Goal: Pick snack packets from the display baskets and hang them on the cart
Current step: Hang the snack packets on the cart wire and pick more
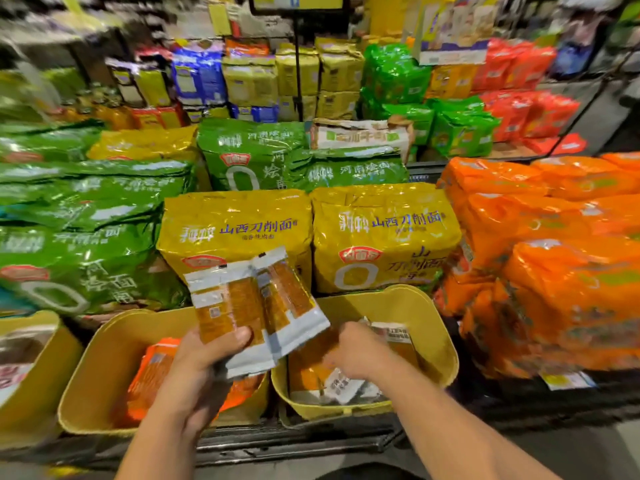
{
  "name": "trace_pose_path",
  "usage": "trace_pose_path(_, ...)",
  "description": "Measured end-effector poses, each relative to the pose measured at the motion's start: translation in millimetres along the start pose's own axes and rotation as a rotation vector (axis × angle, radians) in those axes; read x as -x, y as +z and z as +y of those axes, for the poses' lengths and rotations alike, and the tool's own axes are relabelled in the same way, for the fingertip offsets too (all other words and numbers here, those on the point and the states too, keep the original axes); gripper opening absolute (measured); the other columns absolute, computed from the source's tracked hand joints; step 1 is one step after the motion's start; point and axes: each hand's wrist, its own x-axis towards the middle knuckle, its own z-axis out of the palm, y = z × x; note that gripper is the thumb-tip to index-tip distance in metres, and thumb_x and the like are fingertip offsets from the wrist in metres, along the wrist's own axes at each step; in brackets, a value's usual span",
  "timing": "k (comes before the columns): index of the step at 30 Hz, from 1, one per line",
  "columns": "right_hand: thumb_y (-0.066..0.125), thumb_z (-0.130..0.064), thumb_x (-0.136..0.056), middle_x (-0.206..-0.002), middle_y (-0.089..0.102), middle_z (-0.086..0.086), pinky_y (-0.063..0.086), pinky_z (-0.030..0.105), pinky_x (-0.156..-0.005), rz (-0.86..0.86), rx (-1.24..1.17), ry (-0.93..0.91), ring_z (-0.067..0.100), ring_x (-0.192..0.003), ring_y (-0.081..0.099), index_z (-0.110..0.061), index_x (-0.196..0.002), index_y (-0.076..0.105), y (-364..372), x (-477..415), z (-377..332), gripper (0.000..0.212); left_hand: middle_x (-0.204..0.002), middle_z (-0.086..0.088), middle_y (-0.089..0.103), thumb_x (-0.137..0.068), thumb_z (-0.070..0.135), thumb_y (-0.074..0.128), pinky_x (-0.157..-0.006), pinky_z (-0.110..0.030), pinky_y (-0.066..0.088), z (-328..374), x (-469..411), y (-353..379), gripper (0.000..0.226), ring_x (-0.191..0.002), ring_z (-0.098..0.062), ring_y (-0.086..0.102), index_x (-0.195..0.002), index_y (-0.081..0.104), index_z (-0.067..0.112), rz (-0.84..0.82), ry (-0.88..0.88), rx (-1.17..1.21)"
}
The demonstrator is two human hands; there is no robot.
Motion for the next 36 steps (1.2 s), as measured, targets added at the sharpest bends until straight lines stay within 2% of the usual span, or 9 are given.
trace_pose_path(4, 0.074, -0.036, -0.084, -0.112, 0.065, 0.009, 0.043, 0.029, -0.066, 0.165, 0.212, 0.017, 0.027, -0.096, 0.065, -0.014, -0.134, 0.044, -26, -11, 32, 0.062, -0.102, -0.016, 0.076, -0.073, -0.003, 0.061, -0.066, -0.04, 0.063, -5, 8, 6, 0.048, -0.085, -0.03, 0.076, -0.121, 0.066, 0.006, 0.055, -0.015, 0.041)
trace_pose_path(8, 0.061, -0.019, -0.091, -0.111, 0.062, 0.006, 0.052, 0.035, -0.06, 0.352, 0.462, -0.051, 0.027, -0.091, 0.067, -0.034, -0.157, 0.014, -44, -7, 69, 0.083, -0.099, -0.019, 0.075, -0.073, -0.002, 0.065, -0.061, -0.04, 0.062, -15, 7, 13, 0.053, -0.079, -0.031, 0.075, -0.125, 0.061, 0.001, 0.061, -0.07, 0.024)
trace_pose_path(11, 0.053, -0.03, -0.098, -0.143, 0.049, 0.005, 0.052, 0.04, -0.096, 0.239, 0.488, -0.15, 0.031, -0.128, 0.051, -0.032, -0.142, 0.052, -39, -10, 78, 0.043, -0.114, -0.024, 0.072, -0.058, 0.01, 0.092, -0.078, -0.047, 0.061, -23, 3, 24, 0.081, -0.097, -0.038, 0.073, -0.131, 0.059, 0.004, 0.067, -0.126, -0.03)
trace_pose_path(13, 0.047, -0.038, -0.103, -0.126, 0.063, 0.009, 0.053, 0.039, -0.094, 0.078, 0.442, -0.104, 0.03, -0.114, 0.06, -0.014, -0.119, 0.068, -34, -11, 77, 0.035, -0.118, -0.025, 0.071, -0.042, 0.018, 0.098, -0.091, -0.05, 0.054, -25, 1, 33, 0.104, -0.104, -0.041, 0.071, -0.136, 0.056, 0.004, 0.063, -0.155, -0.057)
trace_pose_path(19, 0.041, -0.063, -0.1, -0.128, 0.068, -0.002, 0.049, 0.044, -0.104, 0.103, -0.632, -0.133, 0.018, -0.116, 0.064, -0.023, -0.126, 0.066, -52, 19, 44, 0.054, -0.119, -0.022, 0.071, -0.039, 0.021, 0.099, -0.1, -0.057, 0.051, -18, -10, 43, 0.123, -0.109, -0.041, 0.069, -0.148, 0.042, 0.01, 0.014, -0.241, -0.049)
trace_pose_path(22, 0.058, -0.068, -0.088, -0.129, 0.069, -0.01, 0.046, 0.049, -0.107, -0.199, -1.12, -0.157, 0.012, -0.123, 0.063, -0.032, -0.137, 0.057, -41, 28, 20, 0.06, -0.102, -0.008, 0.078, -0.061, 0.007, 0.091, -0.078, -0.043, 0.058, -19, -15, 55, 0.078, -0.089, -0.021, 0.076, -0.129, 0.055, 0.018, -0.067, -0.219, -0.081)
trace_pose_path(25, 0.063, -0.081, -0.076, -0.146, 0.056, -0.014, 0.031, 0.057, -0.117, -0.211, -1.17, -0.21, 0.016, -0.14, 0.047, -0.043, -0.145, 0.048, -24, 18, 24, 0.08, -0.086, 0.014, 0.078, -0.078, 0.011, 0.078, -0.069, -0.025, 0.047, -23, -21, 67, 0.047, -0.074, 0.004, 0.072, -0.105, 0.048, 0.035, -0.055, -0.222, -0.199)
trace_pose_path(29, 0.075, -0.078, -0.069, -0.152, 0.049, -0.015, 0.024, 0.059, -0.12, -0.202, -1.243, -0.18, 0.015, -0.144, 0.041, -0.041, -0.15, 0.041, -11, 20, 25, 0.095, -0.129, -0.008, 0.07, -0.079, 0.058, 0.076, -0.093, -0.041, 0.053, -21, -27, 64, 0.066, -0.113, -0.022, 0.07, -0.13, 0.059, 0.021, -0.063, -0.302, -0.17)
trace_pose_path(36, 0.079, -0.026, -0.083, -0.12, 0.074, 0.007, 0.048, 0.05, -0.107, -0.046, -1.233, -0.225, 0.027, -0.114, 0.069, -0.016, -0.127, 0.066, -11, 34, 18, 0.048, -0.112, -0.012, 0.076, -0.077, 0.004, 0.083, -0.082, -0.046, 0.059, -26, -32, 51, 0.064, -0.101, -0.031, 0.074, -0.132, 0.05, 0.012, -0.129, -0.327, -0.226)
